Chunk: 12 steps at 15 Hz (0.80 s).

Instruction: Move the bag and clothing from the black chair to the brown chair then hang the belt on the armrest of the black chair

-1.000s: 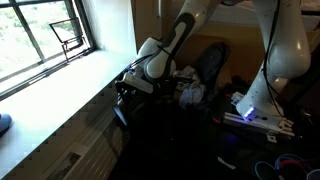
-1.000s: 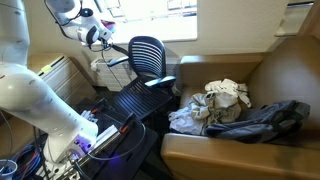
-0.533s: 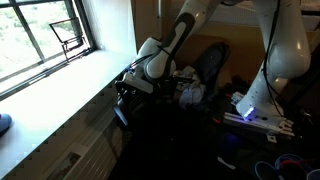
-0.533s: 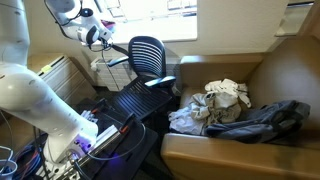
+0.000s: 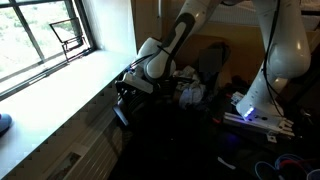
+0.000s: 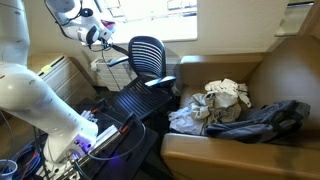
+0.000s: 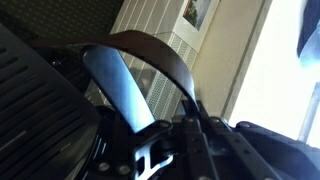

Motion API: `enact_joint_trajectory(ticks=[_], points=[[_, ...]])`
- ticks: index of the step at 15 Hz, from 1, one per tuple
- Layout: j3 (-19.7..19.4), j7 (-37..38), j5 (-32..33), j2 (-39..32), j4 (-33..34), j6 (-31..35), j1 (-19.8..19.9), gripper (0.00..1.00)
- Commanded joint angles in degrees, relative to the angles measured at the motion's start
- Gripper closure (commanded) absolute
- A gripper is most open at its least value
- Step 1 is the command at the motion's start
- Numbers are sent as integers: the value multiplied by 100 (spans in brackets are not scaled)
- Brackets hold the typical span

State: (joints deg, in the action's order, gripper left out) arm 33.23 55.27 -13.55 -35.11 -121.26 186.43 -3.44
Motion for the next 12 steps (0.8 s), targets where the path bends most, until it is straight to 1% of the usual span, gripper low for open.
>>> enact_joint_trajectory(ticks=[1,2,3,4,5,6,7,9,10,11,12], points=[[191,-256,-327,10,-138,151,-71,99],[461,-116,-506,194,-575,465,-139,99],[659,8,-650,350,-865,563,-105,99],[1488,-93,71,333,-78,-374,828,99],[1808,21,207,259,-105,-361,919,99],[2255,64,345,142,89,-497,1103,99],[2713,-335,-48,62,362,-721,1244,99],[3595,-585,-381,22,774,-1259,1684,99],[4078,-352,-166,-41,923,-1502,1993,99],[4509,-361,-243,-65,1102,-1750,2204,99],[4864,-287,-285,-99,1326,-1994,2324,99]])
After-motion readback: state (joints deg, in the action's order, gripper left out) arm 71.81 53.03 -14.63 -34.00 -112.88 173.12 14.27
